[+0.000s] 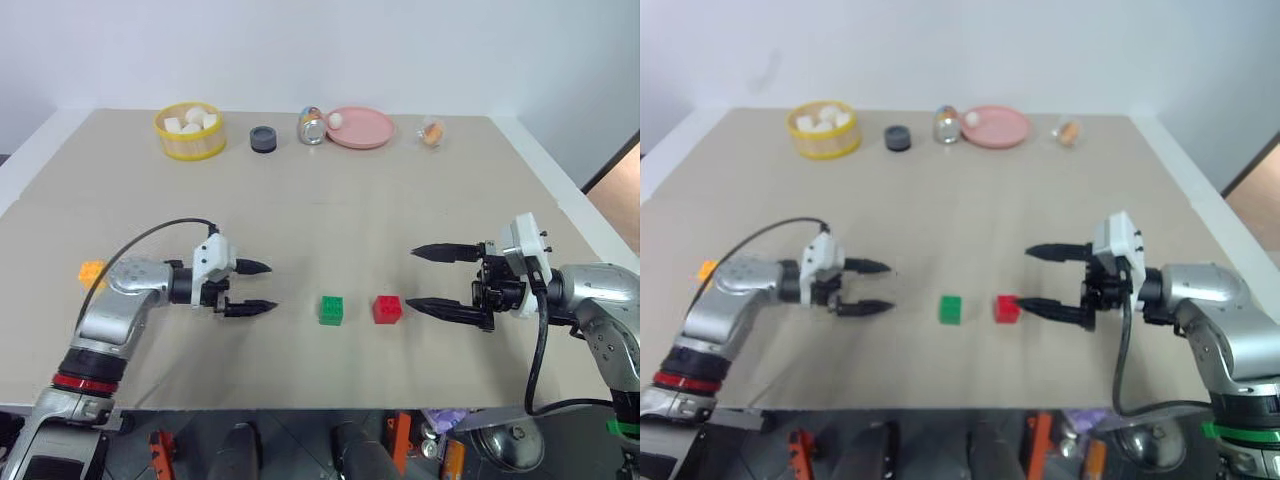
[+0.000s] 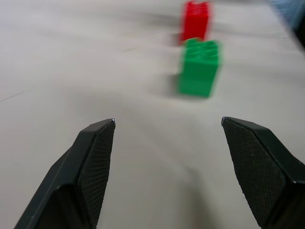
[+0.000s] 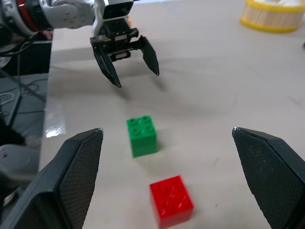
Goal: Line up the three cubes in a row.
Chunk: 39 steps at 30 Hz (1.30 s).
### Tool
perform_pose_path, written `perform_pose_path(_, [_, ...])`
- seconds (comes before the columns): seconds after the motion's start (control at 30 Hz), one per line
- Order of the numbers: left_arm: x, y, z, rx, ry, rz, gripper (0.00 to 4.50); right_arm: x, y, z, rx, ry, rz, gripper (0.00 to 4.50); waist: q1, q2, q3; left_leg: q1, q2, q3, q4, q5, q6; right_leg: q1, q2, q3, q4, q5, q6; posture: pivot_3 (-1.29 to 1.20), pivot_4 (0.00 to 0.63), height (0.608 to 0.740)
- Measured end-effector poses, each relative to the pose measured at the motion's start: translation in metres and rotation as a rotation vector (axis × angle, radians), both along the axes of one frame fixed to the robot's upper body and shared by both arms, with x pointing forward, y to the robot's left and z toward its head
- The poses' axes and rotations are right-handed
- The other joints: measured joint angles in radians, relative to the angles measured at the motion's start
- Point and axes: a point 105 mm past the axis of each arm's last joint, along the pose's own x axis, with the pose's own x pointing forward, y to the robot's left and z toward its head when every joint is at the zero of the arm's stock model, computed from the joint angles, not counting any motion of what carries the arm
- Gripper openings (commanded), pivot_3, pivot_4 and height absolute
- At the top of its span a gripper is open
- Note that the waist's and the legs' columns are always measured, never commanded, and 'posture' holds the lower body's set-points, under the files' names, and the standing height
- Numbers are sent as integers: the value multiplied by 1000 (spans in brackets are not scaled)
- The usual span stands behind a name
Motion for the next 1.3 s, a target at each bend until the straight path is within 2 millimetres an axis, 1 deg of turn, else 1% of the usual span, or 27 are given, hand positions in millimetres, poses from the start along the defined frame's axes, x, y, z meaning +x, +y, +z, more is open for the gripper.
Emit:
perform_pose_path(0.03, [4, 7, -1, -7, -2, 63, 3691, 3, 2, 3, 8, -14, -4, 4500, 1, 0, 0, 0, 0, 0, 0, 0, 0, 0, 0, 0, 0, 0, 0, 0, 150, 740])
perform_pose_path(0.1, [9, 26, -3, -41, 15, 258, 3691, 10, 13, 13, 41, -44, 7, 4500, -5, 0, 0, 0, 1, 1, 0, 0, 0, -1, 0, 0, 0, 1, -1, 0, 150, 740])
perform_pose_path(0.17, [9, 42, -5, -83, 43, 411, 3691, 12, 25, 17, 55, -53, 38, 4500, -7, 0, 0, 0, 2, 0, -1, 0, 0, -1, 1, -2, 0, 0, -1, 0, 150, 740])
perform_pose_path(0.2, [4, 53, -7, -104, 63, 522, 3691, 12, 36, 17, 63, -51, 75, 4500, -7, 0, 0, 0, 2, 0, -1, 0, 0, -1, 1, -2, 0, 0, -1, 0, 150, 740])
perform_pose_path(0.3, [-6, 69, -18, -111, 97, 685, 3691, 11, 53, 14, 65, -41, 135, 4500, -6, 0, 0, -1, 1, -1, -1, -1, -1, -1, 1, -2, 0, -1, -1, 0, 150, 740])
perform_pose_path(0.4, [-20, 94, -32, -159, 148, 957, 3691, 11, 72, 15, 76, -51, 204, 4500, -3, -1, 0, -1, 1, -1, -1, -1, -1, -1, 1, -2, 0, -1, -1, 0, 150, 740])
perform_pose_path(0.63, [-52, 135, -39, -232, 174, 1399, 3691, 15, 82, 6, 71, -38, 267, 4500, 1, -2, -1, 1, 1, 0, 0, -1, -1, 0, 0, -3, 0, 0, -2, 0, 150, 740])
perform_pose_path(0.77, [-61, 156, -42, -245, 171, 1554, 3691, 15, 87, 10, 62, -53, 307, 4500, -7, -2, -1, 4, 2, -1, -1, -1, -1, 1, 1, -3, 0, 2, -3, 0, 150, 740])
perform_pose_path(0.83, [-62, 162, -42, -247, 169, 1590, 3691, 15, 87, 8, 57, -52, 313, 4500, -10, -2, -1, 4, 2, -1, -1, -1, -1, 1, 1, -3, 0, 1, -3, 0, 150, 740])
perform_pose_path(1.0, [-62, 168, -44, -251, 168, 1628, 3691, 19, 85, 5, 49, -48, 305, 4500, -22, -2, -1, 5, 1, -1, -1, -1, -2, 1, 1, -3, 0, 2, -4, 0, 150, 740])
perform_pose_path(1.17, [-59, 174, -47, -255, 162, 1647, 3691, 19, 86, 6, 49, -54, 303, 4500, -27, -2, -1, 10, 1, -1, -5, -2, -3, 1, 1, -3, 0, 4, -7, 0, 150, 740])
perform_pose_path(1.3, [-49, 185, -46, -231, 143, 1653, 3691, 20, 86, 5, 53, -60, 293, 4500, -32, -2, -1, 15, 0, -4, -8, -3, -4, -2, 1, -3, 0, 5, -9, 0, 150, 740])
